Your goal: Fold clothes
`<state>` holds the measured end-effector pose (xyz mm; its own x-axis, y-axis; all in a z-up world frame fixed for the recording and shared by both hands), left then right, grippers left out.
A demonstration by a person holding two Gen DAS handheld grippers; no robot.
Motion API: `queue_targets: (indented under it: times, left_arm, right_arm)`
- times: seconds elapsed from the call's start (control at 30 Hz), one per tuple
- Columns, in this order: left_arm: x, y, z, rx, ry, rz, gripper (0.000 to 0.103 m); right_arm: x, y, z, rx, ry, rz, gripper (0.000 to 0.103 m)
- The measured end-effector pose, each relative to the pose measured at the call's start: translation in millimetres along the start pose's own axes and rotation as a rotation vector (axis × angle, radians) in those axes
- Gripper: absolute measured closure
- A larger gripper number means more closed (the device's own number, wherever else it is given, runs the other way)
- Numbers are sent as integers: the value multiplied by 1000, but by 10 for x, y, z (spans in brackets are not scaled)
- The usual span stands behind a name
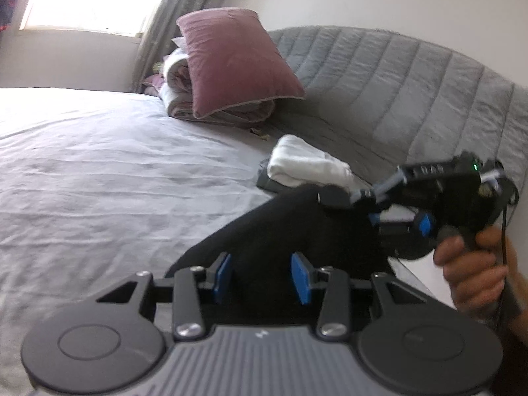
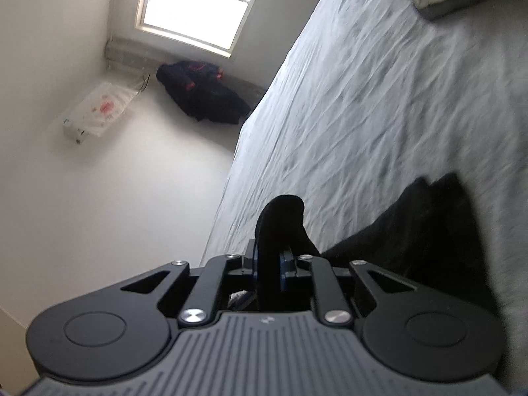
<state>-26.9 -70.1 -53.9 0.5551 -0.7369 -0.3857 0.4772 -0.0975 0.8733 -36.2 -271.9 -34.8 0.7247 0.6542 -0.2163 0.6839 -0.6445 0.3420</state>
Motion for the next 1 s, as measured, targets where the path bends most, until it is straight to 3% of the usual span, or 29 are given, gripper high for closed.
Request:
queue_targets:
  times: [0.23, 0.43, 0.53, 0.67, 0.87, 0.9, 1.0]
  left_arm:
    - [263, -163, 141, 38, -14, -56, 61]
    - [345, -240, 185, 71, -1, -79, 60]
    - [322, -195, 190, 83, 7, -62, 60]
    - [288, -95, 167, 108, 25, -28, 59]
    - [426, -49, 13, 119, 89, -38, 59]
    - [475, -83, -38, 107, 103, -59, 59]
    - [552, -141, -134, 80, 130, -90, 59]
  right_arm:
    - [-115, 185, 300, 78, -107, 37, 87]
    - [-259, 217, 632, 19, -300, 58, 82]
    - [-379, 224, 603, -36, -332, 105, 82]
    - [-473, 147, 296, -283, -341, 147, 82]
    - [-307, -333, -49, -614, -287, 36, 82]
    - [-279, -413, -31, -652, -308, 12, 82]
    - [-226, -526, 257, -727, -479, -67, 88]
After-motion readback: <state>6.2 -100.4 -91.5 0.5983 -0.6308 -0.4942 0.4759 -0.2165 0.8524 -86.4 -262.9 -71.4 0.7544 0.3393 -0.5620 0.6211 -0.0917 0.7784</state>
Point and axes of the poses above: each gripper's, at about its wrist camera, not at the fingertips, and x roughly the way its jaws point, z to its right, y to its top, the point moved 7 cm from there along x, roughly the way its jaws point
